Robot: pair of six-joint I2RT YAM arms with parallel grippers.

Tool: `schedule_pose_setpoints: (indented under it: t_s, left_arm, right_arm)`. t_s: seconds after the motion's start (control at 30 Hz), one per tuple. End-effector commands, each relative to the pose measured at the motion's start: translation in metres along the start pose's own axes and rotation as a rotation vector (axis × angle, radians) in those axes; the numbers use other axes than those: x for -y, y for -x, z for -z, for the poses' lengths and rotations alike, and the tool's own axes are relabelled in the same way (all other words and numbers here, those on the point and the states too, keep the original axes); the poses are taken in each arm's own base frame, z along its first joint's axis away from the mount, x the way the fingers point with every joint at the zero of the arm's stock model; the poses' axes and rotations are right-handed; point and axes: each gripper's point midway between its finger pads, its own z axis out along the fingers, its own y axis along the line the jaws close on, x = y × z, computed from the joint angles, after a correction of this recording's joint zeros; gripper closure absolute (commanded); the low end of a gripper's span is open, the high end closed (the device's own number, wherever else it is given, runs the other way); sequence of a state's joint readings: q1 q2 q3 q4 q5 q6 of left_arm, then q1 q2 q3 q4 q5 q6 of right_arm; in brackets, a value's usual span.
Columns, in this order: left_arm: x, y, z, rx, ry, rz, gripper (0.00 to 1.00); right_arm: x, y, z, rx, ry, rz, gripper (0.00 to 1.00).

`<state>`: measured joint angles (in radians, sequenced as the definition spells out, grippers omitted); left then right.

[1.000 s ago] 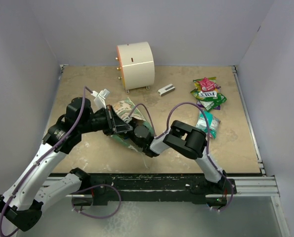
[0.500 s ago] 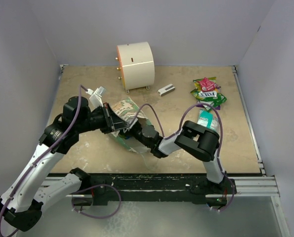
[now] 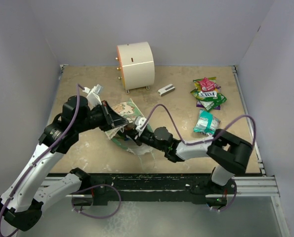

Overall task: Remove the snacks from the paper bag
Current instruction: Take out the snack from the paper bag, then place the snack at the center of the board.

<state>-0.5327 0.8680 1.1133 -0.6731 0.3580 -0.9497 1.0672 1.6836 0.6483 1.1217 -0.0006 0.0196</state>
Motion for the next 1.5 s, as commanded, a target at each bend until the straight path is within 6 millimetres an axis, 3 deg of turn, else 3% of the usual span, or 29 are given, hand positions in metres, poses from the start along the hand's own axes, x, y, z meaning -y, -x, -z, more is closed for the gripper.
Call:
schedule_pose_setpoints:
  t_s: [0.0, 0.13, 0.3, 0.5, 0.63, 0.7, 0.8, 0.9, 1.0, 1.1, 1.23, 1.47]
  left_arm:
    - [0.017, 0.021, 0.004, 0.089, -0.041, -0.043, 1.00]
    - [0.020, 0.026, 0.001, 0.107, -0.056, -0.048, 1.00]
    - [0.024, 0.033, 0.002, 0.139, -0.056, -0.060, 1.00]
    - [0.024, 0.043, -0.001, 0.163, -0.034, -0.077, 1.00]
    - [0.019, 0.046, -0.005, 0.167, -0.004, -0.080, 1.00]
    - [0.015, 0.046, -0.007, 0.161, 0.021, -0.082, 1.00]
    - [0.006, 0.046, -0.008, 0.156, 0.070, -0.079, 1.00]
    - [-0.001, 0.048, -0.005, 0.164, 0.116, -0.073, 1.00]
    - [-0.006, 0.050, -0.001, 0.172, 0.158, -0.074, 1.00]
    - [-0.007, 0.053, 0.001, 0.175, 0.183, -0.094, 1.00]
    - [-0.006, 0.058, 0.003, 0.176, 0.201, -0.123, 1.00]
    - [-0.003, 0.056, -0.006, 0.134, 0.194, -0.136, 1.00]
  right_arm:
    - [-0.015, 0.049, 0.021, 0.054, 0.068, -0.075, 1.00]
    - [-0.017, 0.068, 0.044, 0.042, 0.077, -0.106, 1.00]
    - [-0.020, 0.073, 0.073, -0.010, 0.100, -0.100, 1.00]
    - [-0.057, 0.093, 0.118, -0.107, 0.356, 0.012, 1.00]
    - [-0.073, 0.122, 0.151, -0.128, 0.489, 0.080, 1.00]
    - [-0.067, 0.137, 0.164, -0.145, 0.452, 0.080, 1.00]
    - [-0.042, 0.153, 0.176, -0.161, 0.325, 0.139, 1.00]
    - [-0.001, 0.171, 0.184, -0.116, 0.086, 0.172, 1.00]
    - [0.056, 0.196, 0.198, -0.014, -0.260, 0.130, 1.00]
    - [0.115, 0.203, 0.226, 0.030, -0.652, 0.076, 1.00]
    - [0.173, 0.180, 0.255, -0.069, -1.065, 0.135, 1.00]
    - [0.265, 0.112, 0.291, -0.412, -1.367, 0.162, 1.00]
